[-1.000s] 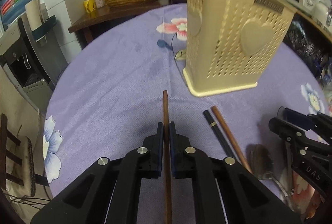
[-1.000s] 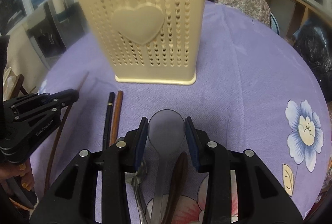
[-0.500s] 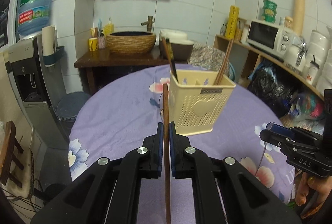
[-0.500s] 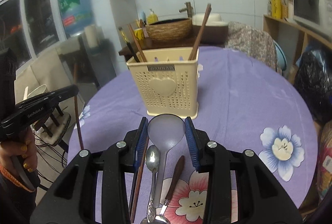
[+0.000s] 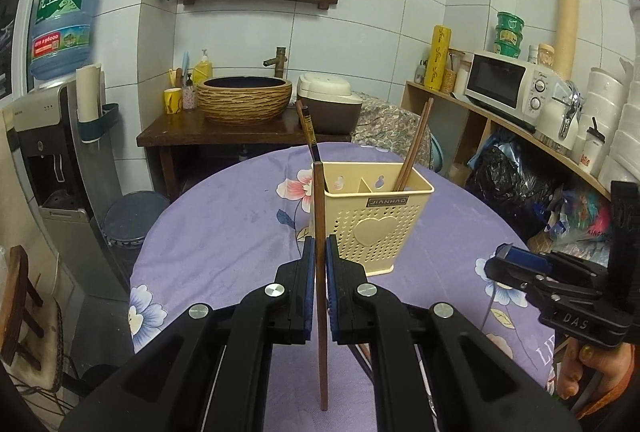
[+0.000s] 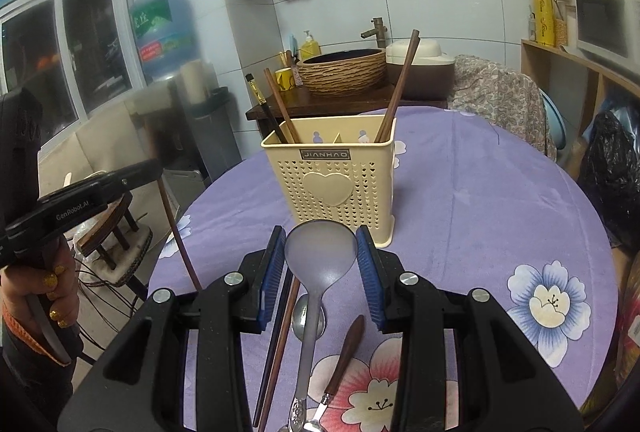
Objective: Organize utensils
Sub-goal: 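Lift the chopstick and ladle with both tools and lower them into the beige holder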
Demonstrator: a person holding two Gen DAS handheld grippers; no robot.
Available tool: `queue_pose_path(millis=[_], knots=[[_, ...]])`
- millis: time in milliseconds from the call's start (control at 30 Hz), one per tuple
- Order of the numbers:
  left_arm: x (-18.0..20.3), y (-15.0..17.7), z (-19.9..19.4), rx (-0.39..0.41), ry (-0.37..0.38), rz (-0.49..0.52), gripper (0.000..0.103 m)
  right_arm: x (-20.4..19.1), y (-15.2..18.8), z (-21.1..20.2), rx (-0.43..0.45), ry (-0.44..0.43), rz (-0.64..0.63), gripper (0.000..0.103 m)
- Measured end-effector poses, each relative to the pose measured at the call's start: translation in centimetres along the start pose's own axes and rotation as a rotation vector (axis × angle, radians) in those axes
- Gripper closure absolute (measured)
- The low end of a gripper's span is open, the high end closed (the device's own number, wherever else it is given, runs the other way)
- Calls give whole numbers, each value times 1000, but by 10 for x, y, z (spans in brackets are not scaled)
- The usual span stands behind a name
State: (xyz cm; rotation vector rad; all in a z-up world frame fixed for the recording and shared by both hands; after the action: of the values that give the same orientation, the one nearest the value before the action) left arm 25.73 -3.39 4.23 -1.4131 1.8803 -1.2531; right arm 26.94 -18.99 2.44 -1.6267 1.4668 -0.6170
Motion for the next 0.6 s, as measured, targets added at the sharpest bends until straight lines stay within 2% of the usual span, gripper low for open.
queue_pose_path(millis=[133, 233, 400, 500, 600], knots=[[2, -25, -8, 41, 1, 10, 96, 2, -23, 2, 39, 1, -3, 66], [11, -65, -22, 112, 23, 18, 96, 3, -61, -3, 104, 14, -12, 66], [26, -139, -32, 248, 34, 7, 96, 5, -144, -8, 235, 70, -16, 66], [32, -178, -24, 334, 1, 9, 96, 10, -187, -5, 308, 127, -24, 66], [31, -190, -3, 362, -30, 0, 96, 18, -207, 12, 332, 172, -20, 66]])
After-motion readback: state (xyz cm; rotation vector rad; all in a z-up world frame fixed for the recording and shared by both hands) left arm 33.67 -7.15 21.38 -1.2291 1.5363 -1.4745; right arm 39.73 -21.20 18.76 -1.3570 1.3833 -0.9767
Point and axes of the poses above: each gripper's, at about its wrist camera, not at the fingertips, and z roughly the way its jaws point, x to its right, y to its underside, the point moved 7 cm from there along z, roughly the way its jaws point, and after that the axes turned 4 degrees about y, right-handed, at the moved point
